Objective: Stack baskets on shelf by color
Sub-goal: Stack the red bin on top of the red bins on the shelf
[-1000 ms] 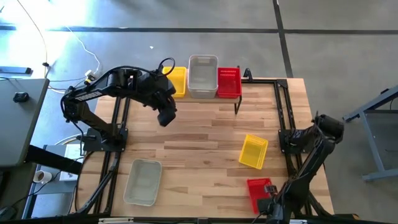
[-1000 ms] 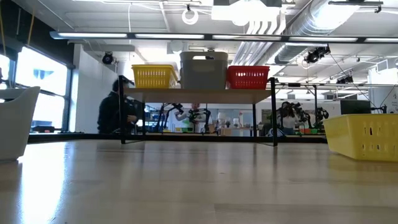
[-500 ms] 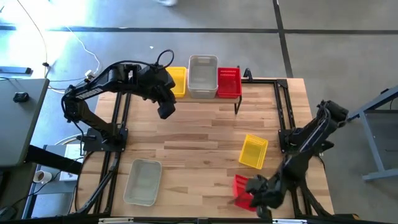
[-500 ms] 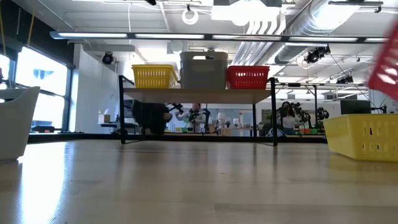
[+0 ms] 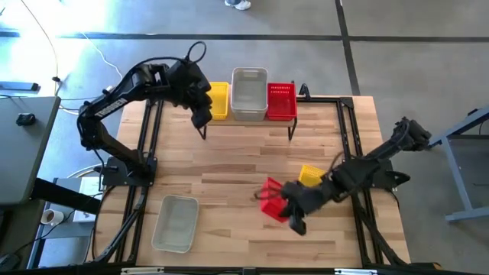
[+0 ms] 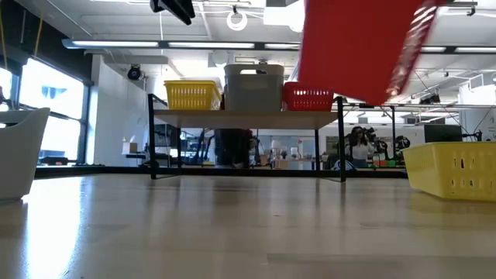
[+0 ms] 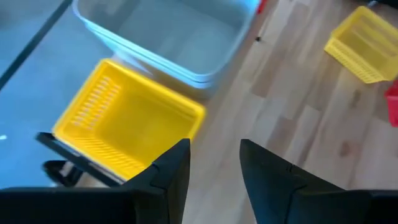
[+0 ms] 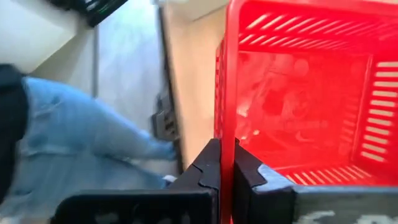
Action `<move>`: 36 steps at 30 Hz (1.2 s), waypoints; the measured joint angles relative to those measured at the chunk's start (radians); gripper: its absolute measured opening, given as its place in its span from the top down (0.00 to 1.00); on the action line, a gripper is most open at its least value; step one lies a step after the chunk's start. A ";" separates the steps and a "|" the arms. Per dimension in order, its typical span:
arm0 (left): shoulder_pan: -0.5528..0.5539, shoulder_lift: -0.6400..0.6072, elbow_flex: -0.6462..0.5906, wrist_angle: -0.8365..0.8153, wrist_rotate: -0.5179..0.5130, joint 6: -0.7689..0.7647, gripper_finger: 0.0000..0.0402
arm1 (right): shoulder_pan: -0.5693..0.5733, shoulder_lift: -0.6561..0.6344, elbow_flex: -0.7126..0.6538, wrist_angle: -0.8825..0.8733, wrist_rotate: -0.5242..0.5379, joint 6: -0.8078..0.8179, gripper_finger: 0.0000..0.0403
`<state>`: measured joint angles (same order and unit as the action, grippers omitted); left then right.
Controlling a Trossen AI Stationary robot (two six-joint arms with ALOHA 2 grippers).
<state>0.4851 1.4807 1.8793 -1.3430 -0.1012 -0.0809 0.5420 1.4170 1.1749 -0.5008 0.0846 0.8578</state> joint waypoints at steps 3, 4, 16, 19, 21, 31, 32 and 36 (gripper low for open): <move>0.044 0.000 0.000 0.000 0.000 0.044 0.68 | -0.064 0.000 0.029 -0.039 0.019 -0.038 1.00; 0.059 0.000 0.000 0.000 0.000 0.060 0.68 | -0.083 0.000 0.040 -0.044 0.020 -0.054 1.00; 0.204 0.000 0.000 0.001 0.000 0.149 0.68 | -0.279 0.001 0.207 -0.223 0.077 -0.259 1.00; 0.230 0.000 0.000 0.001 0.001 0.163 0.68 | -0.318 0.001 0.256 -0.277 0.077 -0.315 1.00; 0.244 0.000 0.000 0.001 0.001 0.168 0.68 | -0.340 0.001 0.296 -0.312 0.082 -0.342 1.00; 0.269 0.000 0.000 0.002 0.004 0.164 0.68 | -0.458 0.001 0.494 -0.569 0.204 -0.546 1.00; 0.269 0.000 0.000 0.003 0.008 0.164 0.68 | -0.478 0.001 0.507 -0.578 0.205 -0.579 1.00; 0.269 0.000 0.000 0.003 0.014 0.164 0.68 | -0.566 0.001 0.546 -0.624 0.205 -0.695 1.00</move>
<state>0.7540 1.4811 1.8790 -1.3403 -0.0872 0.0830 -0.0244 1.4178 1.7204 -1.1248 0.2893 0.1626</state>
